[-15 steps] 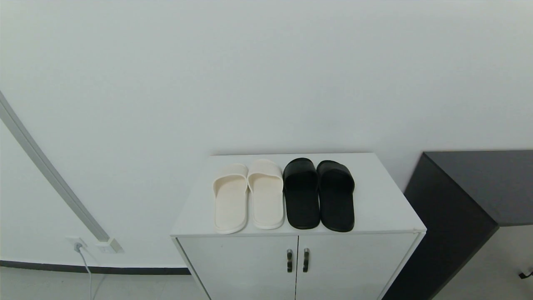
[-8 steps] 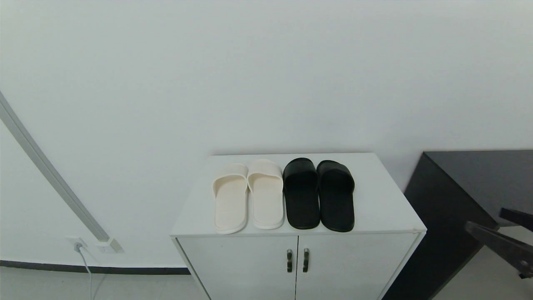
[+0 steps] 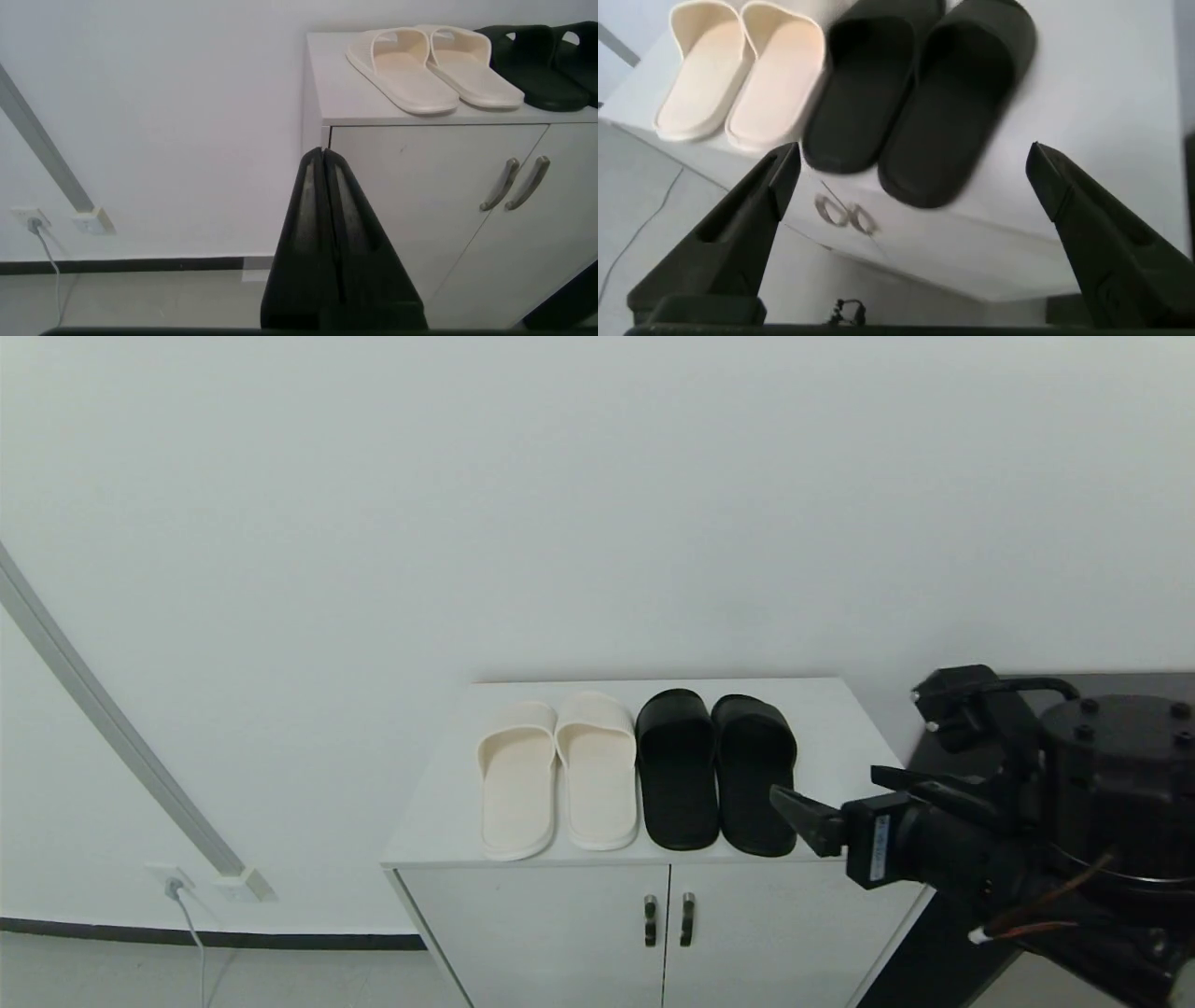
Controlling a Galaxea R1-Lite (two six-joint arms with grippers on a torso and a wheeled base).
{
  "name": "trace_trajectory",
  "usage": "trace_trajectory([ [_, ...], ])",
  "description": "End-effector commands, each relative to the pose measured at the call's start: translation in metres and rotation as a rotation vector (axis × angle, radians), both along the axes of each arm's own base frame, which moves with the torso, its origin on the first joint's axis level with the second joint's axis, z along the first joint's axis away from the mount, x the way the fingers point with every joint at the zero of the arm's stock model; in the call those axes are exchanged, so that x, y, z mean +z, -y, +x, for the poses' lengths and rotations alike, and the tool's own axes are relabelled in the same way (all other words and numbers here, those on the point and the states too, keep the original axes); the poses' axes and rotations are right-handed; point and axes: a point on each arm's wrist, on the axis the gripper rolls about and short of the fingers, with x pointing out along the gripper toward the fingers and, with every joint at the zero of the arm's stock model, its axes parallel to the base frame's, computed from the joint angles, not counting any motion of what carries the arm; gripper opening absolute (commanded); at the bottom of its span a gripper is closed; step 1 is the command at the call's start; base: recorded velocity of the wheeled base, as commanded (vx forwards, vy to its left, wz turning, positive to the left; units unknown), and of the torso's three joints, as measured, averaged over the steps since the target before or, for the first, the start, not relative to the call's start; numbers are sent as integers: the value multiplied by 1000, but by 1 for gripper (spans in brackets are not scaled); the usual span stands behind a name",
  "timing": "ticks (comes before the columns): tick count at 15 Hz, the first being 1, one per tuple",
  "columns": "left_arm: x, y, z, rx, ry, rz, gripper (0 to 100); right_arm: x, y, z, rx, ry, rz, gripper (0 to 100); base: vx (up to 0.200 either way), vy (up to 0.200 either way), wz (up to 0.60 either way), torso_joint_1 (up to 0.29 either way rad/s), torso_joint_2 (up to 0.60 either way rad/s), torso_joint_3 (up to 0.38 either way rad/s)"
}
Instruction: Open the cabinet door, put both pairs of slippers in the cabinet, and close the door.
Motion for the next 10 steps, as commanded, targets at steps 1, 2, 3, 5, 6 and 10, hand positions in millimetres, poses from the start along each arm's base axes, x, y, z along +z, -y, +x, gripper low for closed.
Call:
trace_trajectory([
  [1,0,0,0,0,0,-1,0,-18,-33,27,-12,-31,-38,100,0,0,0,0,0,0],
  [2,0,0,0,0,-2,-1,0,-23,-43,37,-54,-21,-48,100,0,0,0,0,0,0],
  [3,0,0,0,0,-2,-1,0,-30,-53,48,-108,-7,-58,100,0,0,0,0,0,0],
  [5,0,0,0,0,0,-1,0,-42,-70,65,-155,18,-60,100,0,0,0,0,0,0],
  [6,0,0,0,0,-2,-1,0,-50,-77,72,-166,16,-70,100,0,0,0,0,0,0],
  [10,0,0,0,-1,0,-1,0,-62,-97,102,-237,40,-84,100,0,0,0,0,0,0],
])
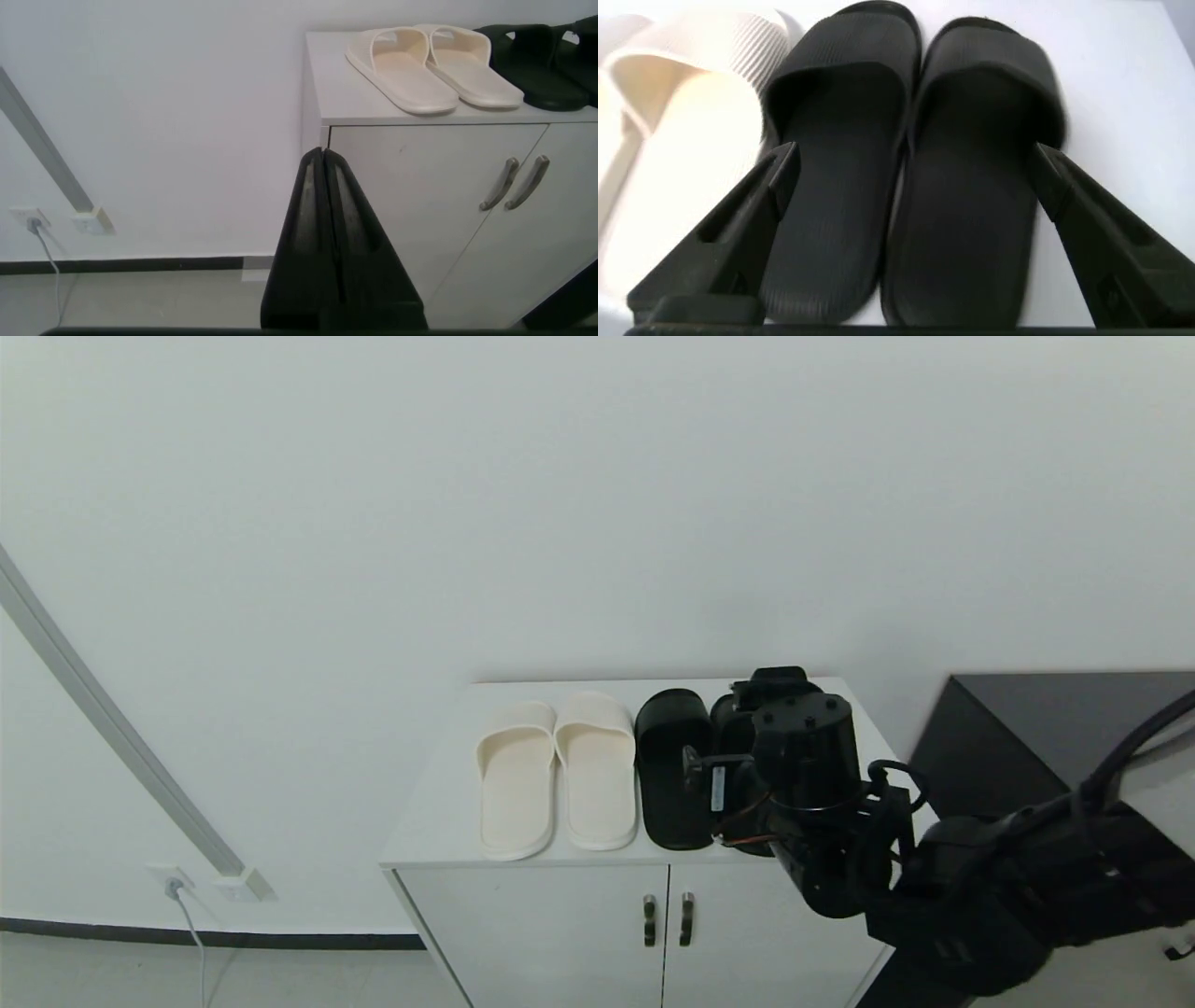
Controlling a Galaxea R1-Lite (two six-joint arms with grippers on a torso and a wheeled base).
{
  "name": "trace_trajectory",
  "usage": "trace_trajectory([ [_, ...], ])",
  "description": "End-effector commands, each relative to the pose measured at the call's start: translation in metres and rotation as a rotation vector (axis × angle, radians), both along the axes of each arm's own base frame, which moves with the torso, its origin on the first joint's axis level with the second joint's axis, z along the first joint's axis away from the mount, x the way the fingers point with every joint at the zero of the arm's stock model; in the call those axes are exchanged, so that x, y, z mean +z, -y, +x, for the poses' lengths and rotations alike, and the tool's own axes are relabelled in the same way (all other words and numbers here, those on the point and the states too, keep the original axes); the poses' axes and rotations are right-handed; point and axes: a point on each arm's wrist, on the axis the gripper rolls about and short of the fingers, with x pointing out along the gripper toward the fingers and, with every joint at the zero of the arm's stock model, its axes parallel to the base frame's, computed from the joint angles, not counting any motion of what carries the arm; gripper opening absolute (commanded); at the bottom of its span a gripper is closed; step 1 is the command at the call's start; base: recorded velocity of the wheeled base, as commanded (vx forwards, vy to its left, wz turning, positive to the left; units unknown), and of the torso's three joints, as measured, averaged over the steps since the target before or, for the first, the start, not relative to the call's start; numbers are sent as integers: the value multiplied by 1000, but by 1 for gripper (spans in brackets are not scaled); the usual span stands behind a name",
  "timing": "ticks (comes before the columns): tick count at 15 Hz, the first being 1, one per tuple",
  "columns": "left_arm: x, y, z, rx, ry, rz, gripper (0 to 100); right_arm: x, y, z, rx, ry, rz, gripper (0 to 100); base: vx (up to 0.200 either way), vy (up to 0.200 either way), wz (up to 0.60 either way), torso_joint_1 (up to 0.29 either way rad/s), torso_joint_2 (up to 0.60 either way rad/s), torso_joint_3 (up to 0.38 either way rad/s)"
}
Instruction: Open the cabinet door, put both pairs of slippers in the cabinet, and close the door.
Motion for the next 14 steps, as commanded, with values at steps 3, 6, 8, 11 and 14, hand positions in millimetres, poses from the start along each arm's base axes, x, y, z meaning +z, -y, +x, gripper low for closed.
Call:
trace_trajectory([
  [3,0,0,0,0,-1,0,0,-21,-13,33,-34,-6,-47,100,0,0,0,0,0,0],
  [6,0,0,0,0,0,0,0,-27,-16,53,-64,1,-39,100,0,0,0,0,0,0],
  [8,0,0,0,0,0,-2,0,-33,-20,61,-66,3,-45,100,0,0,0,0,0,0],
  [11,0,0,0,0,-1,-2,0,-41,-24,75,-80,8,-49,100,0,0,0,0,0,0],
  [14,0,0,0,0,0,-3,0,-46,-23,95,-113,23,-41,100,0,0,0,0,0,0],
])
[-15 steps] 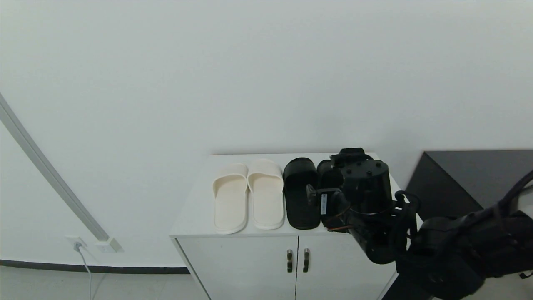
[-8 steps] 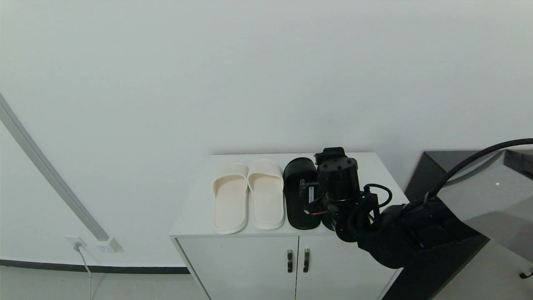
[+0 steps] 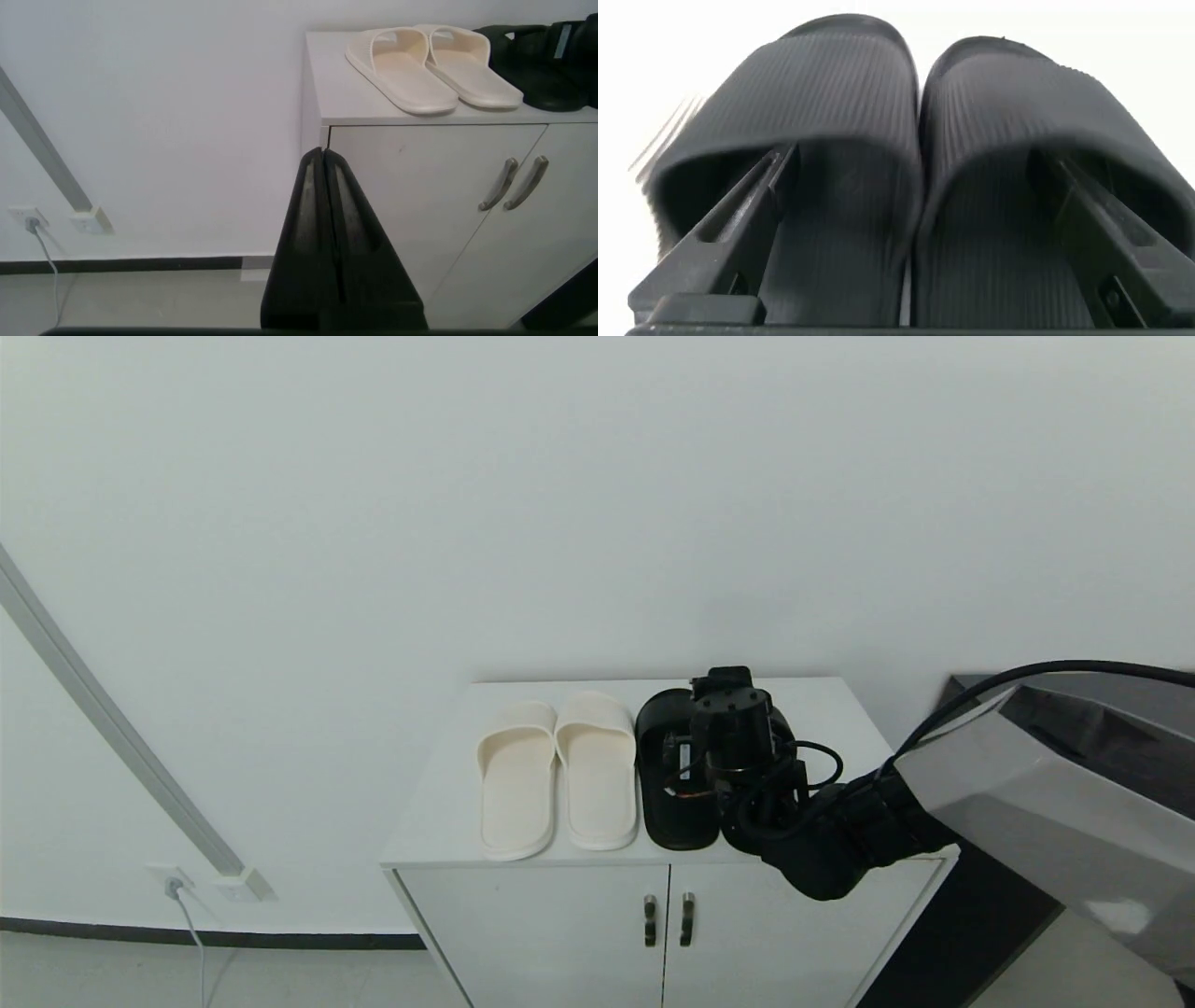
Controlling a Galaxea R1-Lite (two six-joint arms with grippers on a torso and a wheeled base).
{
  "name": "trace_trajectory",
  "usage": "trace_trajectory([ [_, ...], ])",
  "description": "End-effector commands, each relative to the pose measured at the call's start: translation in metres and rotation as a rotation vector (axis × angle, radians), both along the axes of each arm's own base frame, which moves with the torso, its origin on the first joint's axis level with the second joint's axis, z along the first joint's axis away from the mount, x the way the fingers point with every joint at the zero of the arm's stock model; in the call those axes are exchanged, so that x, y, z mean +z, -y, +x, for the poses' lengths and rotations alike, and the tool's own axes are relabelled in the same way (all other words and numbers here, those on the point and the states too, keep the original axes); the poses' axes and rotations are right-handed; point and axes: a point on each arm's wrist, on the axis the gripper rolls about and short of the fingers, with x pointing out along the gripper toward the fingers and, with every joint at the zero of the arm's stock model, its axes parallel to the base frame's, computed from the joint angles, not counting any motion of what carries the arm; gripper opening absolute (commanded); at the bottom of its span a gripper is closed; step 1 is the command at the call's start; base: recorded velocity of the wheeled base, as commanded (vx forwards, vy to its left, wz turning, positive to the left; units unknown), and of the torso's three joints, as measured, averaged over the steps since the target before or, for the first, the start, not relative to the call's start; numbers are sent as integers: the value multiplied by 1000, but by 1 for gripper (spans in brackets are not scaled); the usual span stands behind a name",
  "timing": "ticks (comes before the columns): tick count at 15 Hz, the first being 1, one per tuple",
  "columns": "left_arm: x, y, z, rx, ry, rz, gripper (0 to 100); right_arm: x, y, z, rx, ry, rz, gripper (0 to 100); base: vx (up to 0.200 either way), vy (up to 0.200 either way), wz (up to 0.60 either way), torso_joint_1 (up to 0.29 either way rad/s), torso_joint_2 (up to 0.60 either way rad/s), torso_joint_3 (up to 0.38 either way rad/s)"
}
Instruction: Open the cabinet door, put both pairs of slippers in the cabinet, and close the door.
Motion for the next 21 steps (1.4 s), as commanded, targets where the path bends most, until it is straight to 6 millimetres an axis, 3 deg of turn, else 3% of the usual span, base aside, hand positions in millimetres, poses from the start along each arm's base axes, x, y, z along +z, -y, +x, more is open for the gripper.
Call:
trace_trajectory([
  [1,0,0,0,0,0,-1,0,-8,0,10,-14,-1,-2,100,0,0,0,0,0,0],
  [6,0,0,0,0,0,-1,0,-10,0,23,-31,14,13,100,0,0,0,0,0,0],
  [7,0,0,0,0,-2,-1,0,-11,0,23,-31,13,12,0,0,0,0,0,0,0],
  [16,0,0,0,0,0,-1,0,-5,5,23,-63,24,12,0,0,0,0,0,0,0],
  [19,0,0,0,0,0,-1,0,17,16,7,-53,35,-8,0,0,0,0,0,0,0],
  [21,0,0,0,2,0,-2,0,33,25,-14,3,40,-31,0,0,0,0,0,0,0],
])
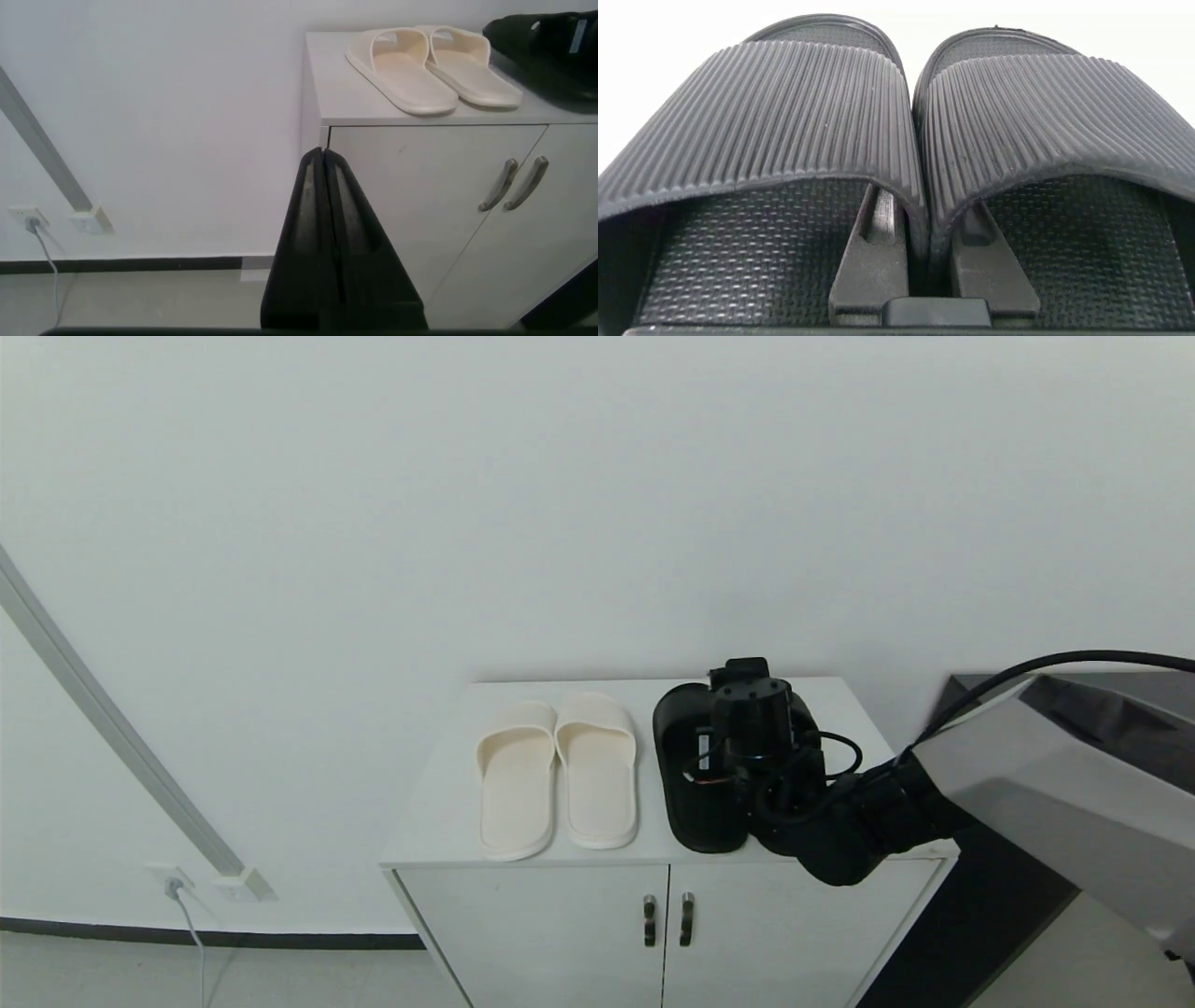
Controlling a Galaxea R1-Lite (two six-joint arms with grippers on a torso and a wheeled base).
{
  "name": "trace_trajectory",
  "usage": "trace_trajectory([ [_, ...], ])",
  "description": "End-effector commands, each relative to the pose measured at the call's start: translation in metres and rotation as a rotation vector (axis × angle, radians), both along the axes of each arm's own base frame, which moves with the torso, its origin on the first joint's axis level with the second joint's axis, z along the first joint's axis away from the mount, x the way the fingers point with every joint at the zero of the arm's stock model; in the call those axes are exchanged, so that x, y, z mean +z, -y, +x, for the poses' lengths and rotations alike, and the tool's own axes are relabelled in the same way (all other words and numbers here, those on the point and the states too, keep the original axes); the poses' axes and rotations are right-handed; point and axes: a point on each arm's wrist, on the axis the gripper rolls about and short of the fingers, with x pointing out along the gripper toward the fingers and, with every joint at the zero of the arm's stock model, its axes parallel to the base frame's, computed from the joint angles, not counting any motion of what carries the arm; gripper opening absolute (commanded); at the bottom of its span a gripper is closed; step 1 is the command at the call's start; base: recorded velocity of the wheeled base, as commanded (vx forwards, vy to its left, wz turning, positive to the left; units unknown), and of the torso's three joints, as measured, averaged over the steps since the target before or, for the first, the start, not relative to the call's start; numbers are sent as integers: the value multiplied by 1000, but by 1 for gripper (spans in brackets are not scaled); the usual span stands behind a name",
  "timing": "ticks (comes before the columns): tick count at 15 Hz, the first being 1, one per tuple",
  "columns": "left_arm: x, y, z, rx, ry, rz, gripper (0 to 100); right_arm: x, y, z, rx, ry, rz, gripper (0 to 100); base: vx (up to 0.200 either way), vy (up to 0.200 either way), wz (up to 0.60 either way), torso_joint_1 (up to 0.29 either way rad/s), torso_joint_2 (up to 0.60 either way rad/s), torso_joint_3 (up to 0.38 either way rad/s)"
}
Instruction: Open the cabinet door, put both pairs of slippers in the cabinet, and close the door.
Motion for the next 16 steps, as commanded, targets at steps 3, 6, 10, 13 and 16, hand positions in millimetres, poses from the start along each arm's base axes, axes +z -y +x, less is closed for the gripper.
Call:
trace_trajectory([
  [3,0,0,0,0,0,-1,0,41,17,-56,199,22,27,0,0,0,0,0,0,0],
  [6,0,0,0,0,0,-1,0,45,33,-101,418,-21,42,0,0,0,0,0,0,0],
  [10,0,0,0,-3,-2,2,0,51,68,-150,708,-44,81,0,0,0,0,0,0,0],
  [13,0,0,0,-1,0,2,0,57,74,-161,735,-66,68,0,0,0,0,0,0,0],
  [16,0,0,0,0,-2,1,0,54,74,-164,744,-77,61,0,0,0,0,0,0,0],
])
